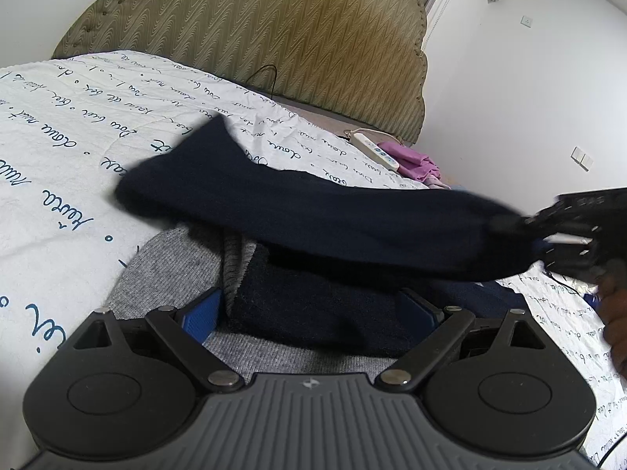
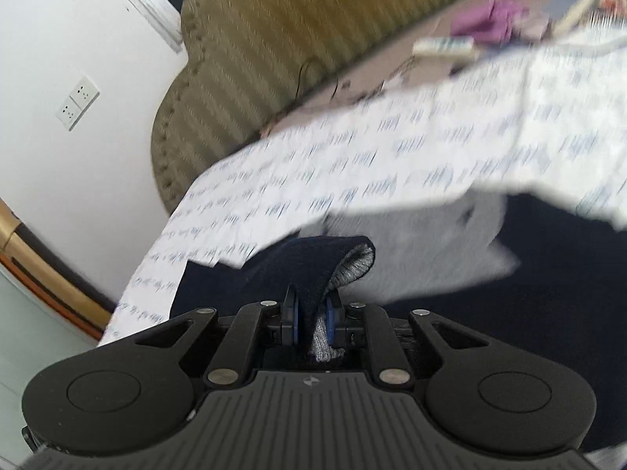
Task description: Fold small clothes
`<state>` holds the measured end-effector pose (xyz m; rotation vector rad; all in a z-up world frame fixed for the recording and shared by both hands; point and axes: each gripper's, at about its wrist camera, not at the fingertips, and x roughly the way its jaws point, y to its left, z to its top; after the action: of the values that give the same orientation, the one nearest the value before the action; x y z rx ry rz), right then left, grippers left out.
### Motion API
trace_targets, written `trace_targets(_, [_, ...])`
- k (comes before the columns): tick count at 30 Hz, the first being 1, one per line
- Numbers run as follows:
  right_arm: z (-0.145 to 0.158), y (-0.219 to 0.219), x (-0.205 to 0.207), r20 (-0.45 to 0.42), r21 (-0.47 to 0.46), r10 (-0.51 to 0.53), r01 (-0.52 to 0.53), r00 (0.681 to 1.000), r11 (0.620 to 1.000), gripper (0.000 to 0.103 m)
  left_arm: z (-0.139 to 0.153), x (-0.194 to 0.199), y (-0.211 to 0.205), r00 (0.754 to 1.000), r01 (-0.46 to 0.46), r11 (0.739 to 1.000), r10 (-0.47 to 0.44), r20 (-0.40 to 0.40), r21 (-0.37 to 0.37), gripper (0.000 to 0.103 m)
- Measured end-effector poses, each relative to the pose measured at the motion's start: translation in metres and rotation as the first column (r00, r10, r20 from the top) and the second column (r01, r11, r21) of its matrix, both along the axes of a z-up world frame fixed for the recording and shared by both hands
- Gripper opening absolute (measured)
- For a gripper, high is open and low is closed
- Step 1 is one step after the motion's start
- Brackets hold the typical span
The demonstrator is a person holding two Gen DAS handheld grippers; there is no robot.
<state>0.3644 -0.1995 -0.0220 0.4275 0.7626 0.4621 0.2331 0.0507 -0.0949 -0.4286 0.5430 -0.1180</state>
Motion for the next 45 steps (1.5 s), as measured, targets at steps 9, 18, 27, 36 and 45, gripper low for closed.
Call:
trace_targets(9, [-0.008, -0.102, -0.006, -0.088, -0.066, -0.180, 0.174, 0.980, 0.982, 0.017, 0.000, 0.000, 0.000, 1.000, 0.000, 1.000, 0.000, 0.000, -0.001, 0.095])
trace_targets(18, [-0.041, -0.112, -0.008, -0.119, -0.110, -0.219, 0.206, 0.968, 0.972, 0.017, -0.001, 0.000, -0.002, 1.000, -0.001, 1.000, 0.001, -0.003, 0.009, 0.095])
trace_targets(27, [-0.052, -0.115, -0.008, -0.137, -0.086, -0.222, 0.211, 0.965, 0.974, 0.017, 0.056, -0.012, -0.017, 0.983, 0.063, 0.997, -0.070, 0.171, 0.043, 0.095])
trace_targets(36, [-0.057, -0.113, -0.009, -0.154, -0.128, -0.201, 0.183, 0.967, 0.975, 0.017, 0.033, 0.088, -0.059, 0.997, 0.060, 0.921, -0.076, 0.027, 0.384, 0.097])
trace_targets(45, [-0.021, -0.122, -0.026, 0.037, -0.174, -0.284, 0.286, 0.958, 0.942, 0.035, 0.001, 0.100, -0.050, 0.993, 0.090, 0.923, -0.053, -0.106, 0.375, 0.098])
